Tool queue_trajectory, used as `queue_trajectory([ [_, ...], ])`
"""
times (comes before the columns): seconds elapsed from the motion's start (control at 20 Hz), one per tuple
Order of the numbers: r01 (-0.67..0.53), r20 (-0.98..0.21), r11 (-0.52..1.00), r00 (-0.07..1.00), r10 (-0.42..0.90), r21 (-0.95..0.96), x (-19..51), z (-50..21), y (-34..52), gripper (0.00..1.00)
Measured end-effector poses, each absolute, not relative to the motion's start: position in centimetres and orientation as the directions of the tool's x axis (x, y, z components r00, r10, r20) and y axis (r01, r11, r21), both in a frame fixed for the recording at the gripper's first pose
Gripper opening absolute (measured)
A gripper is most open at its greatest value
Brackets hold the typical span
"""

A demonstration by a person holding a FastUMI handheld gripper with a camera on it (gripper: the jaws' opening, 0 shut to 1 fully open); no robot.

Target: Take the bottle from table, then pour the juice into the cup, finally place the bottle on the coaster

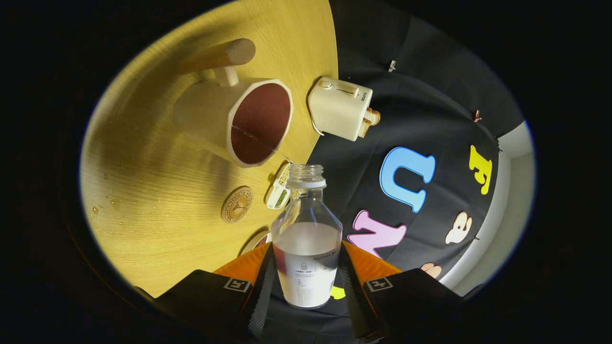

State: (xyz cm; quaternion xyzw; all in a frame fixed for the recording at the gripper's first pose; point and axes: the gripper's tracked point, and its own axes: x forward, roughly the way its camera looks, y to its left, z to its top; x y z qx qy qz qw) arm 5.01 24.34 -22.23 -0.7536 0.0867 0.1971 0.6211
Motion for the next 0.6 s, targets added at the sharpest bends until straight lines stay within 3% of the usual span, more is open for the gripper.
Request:
queue_trajectory([
  [0.6, -0.369, -0.406, -0.241, 0.906, 0.124, -0.898, 5.05, -22.55, 24.26, 0.72],
])
